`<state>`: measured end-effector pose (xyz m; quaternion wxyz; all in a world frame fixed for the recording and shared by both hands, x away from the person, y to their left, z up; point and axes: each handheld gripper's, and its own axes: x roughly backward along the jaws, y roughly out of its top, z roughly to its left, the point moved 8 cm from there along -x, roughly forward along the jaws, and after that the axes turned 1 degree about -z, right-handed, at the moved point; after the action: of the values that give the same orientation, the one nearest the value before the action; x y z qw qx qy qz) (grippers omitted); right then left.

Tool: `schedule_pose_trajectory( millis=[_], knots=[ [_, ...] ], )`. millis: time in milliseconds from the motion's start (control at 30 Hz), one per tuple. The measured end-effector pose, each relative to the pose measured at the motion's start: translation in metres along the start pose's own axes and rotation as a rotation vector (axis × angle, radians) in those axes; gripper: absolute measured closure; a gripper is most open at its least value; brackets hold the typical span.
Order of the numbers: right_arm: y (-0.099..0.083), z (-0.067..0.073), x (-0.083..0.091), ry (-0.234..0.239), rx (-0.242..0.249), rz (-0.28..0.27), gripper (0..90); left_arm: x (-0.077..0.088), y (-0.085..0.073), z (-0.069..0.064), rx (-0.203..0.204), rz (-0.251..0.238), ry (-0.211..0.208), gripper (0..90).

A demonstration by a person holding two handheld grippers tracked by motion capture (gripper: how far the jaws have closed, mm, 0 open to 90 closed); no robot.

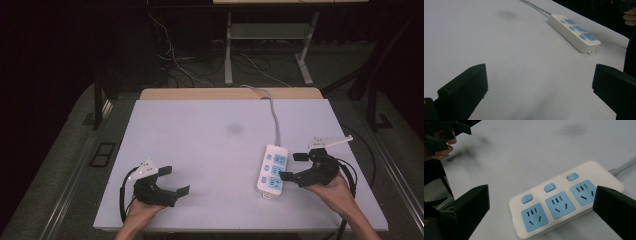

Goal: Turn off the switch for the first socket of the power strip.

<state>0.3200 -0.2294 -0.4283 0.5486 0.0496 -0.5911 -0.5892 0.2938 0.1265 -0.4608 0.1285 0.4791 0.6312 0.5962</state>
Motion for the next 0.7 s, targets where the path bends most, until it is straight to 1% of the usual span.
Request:
schedule_pose_trajectory(
  millis=[333,600,700],
  knots=[
    [0.008,-0.001,-0.005,0.001,0.014,0.028,0.7,0.0,0.0,0.0,0.002,0.0,-0.002,0.0],
    [0.012,-0.006,-0.011,-0.002,0.018,0.048,0.7,0.0,0.0,0.0,0.001,0.001,-0.002,0.0],
    [0.014,-0.008,-0.014,-0.003,0.022,0.065,0.7,0.0,0.0,0.0,0.002,0.0,-0.001,0.0]
  ],
)
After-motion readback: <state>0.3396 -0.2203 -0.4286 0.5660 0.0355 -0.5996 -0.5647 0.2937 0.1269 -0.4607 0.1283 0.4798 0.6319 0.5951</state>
